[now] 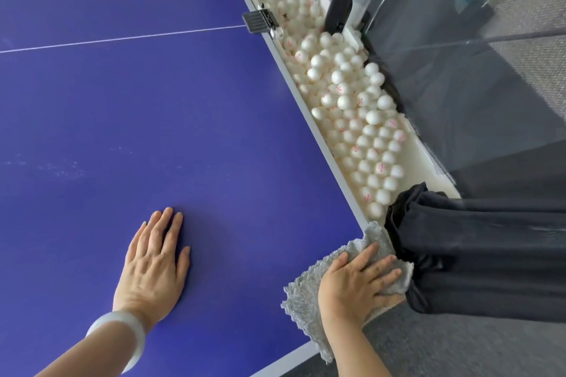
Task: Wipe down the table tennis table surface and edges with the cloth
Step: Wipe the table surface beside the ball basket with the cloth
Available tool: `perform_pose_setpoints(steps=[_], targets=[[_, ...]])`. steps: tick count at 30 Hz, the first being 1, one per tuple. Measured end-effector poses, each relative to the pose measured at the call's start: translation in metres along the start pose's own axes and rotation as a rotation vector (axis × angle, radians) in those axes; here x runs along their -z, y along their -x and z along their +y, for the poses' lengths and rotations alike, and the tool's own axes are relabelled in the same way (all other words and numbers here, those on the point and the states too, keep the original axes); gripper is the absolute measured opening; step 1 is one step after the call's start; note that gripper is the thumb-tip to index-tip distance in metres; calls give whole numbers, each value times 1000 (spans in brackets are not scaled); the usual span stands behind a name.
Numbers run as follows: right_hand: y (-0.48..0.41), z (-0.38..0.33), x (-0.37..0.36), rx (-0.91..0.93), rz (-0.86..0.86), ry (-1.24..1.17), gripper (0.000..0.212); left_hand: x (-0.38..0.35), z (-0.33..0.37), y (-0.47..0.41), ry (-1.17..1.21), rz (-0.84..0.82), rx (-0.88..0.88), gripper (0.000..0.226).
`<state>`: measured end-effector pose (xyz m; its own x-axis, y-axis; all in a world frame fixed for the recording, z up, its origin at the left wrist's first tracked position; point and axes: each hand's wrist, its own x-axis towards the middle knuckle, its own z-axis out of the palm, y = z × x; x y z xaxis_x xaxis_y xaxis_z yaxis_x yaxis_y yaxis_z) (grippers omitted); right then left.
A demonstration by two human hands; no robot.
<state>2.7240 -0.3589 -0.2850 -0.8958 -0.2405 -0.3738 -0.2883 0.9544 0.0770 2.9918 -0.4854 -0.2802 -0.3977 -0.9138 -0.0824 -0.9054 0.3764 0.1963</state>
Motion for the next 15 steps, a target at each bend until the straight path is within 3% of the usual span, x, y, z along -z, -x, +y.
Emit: perform_pose_setpoints(steps=[4, 8, 11, 15], targets=[[18, -2, -9, 38, 15, -27, 72, 1, 0, -1, -8, -1, 0, 64], [77, -28, -31, 535, 71, -22, 74, 2, 1, 1, -9, -27, 3, 66], [38, -34, -21, 787, 186, 52, 72, 3, 3, -1, -13, -14, 4, 72], [-44, -47, 13, 518, 224, 126, 68, 0, -1, -2, -31, -1, -8, 70]])
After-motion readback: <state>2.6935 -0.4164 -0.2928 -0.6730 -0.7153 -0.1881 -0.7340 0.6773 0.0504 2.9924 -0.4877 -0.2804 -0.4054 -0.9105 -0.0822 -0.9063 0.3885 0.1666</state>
